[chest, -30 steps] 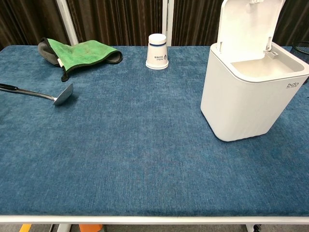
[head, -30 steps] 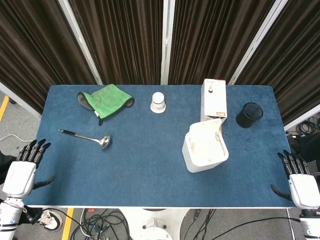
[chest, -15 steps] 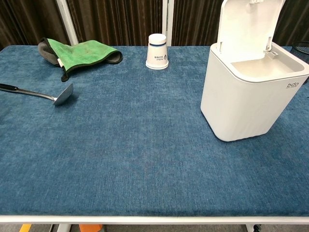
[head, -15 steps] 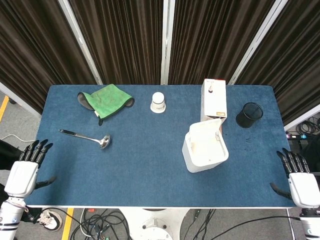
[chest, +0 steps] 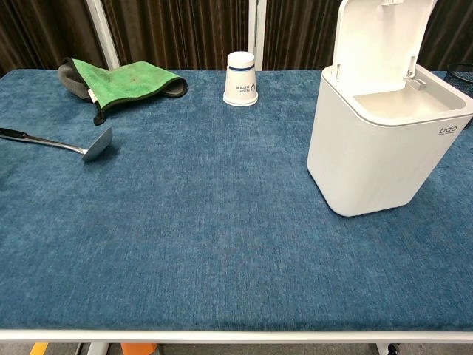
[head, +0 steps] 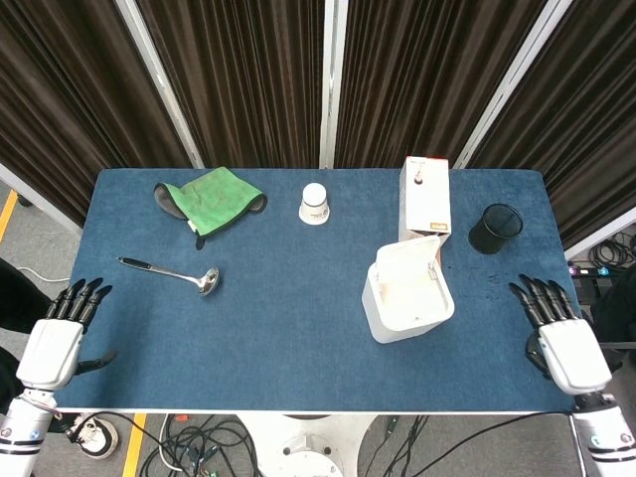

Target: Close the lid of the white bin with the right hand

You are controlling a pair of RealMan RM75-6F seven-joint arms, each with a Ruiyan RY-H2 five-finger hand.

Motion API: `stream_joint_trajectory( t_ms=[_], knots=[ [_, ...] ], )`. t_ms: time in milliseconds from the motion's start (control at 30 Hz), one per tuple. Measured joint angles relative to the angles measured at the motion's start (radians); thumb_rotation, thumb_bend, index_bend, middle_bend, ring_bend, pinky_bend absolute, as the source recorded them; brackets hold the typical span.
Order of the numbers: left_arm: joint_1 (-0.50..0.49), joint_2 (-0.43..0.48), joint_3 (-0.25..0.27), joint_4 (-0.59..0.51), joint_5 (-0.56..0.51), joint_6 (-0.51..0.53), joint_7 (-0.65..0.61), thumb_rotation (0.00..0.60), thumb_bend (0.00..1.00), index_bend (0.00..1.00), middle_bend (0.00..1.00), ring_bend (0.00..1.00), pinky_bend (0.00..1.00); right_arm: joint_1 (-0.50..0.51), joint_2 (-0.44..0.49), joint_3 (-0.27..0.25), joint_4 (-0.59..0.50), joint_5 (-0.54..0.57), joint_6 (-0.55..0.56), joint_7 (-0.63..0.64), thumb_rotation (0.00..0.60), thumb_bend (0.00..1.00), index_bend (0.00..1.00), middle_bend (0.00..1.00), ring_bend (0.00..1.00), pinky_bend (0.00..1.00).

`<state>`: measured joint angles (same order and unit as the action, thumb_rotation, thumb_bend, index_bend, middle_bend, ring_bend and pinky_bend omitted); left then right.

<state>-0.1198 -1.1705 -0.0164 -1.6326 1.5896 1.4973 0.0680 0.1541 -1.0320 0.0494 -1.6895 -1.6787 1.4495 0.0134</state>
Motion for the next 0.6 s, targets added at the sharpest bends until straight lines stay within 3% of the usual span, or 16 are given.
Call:
stream_joint_trajectory(
  t_ms=[300, 600],
  knots=[
    [0.005, -0.001, 0.000, 0.013, -0.006, 0.006, -0.020, 0.600, 0.00, 0.13, 0.07, 0.01, 0.12, 0.210, 0.117, 0.128, -0.269, 0.069, -0.220, -0.144, 0.600, 1.00, 0.00, 0.00, 0.00, 0.00],
    [0.008, -0.004, 0.000, 0.036, -0.016, 0.005, -0.050, 0.600, 0.00, 0.13, 0.07, 0.01, 0.12, 0.376, 0.132, 0.230, -0.370, 0.376, -0.405, -0.315, 0.600, 1.00, 0.00, 0.00, 0.00, 0.00]
  ],
)
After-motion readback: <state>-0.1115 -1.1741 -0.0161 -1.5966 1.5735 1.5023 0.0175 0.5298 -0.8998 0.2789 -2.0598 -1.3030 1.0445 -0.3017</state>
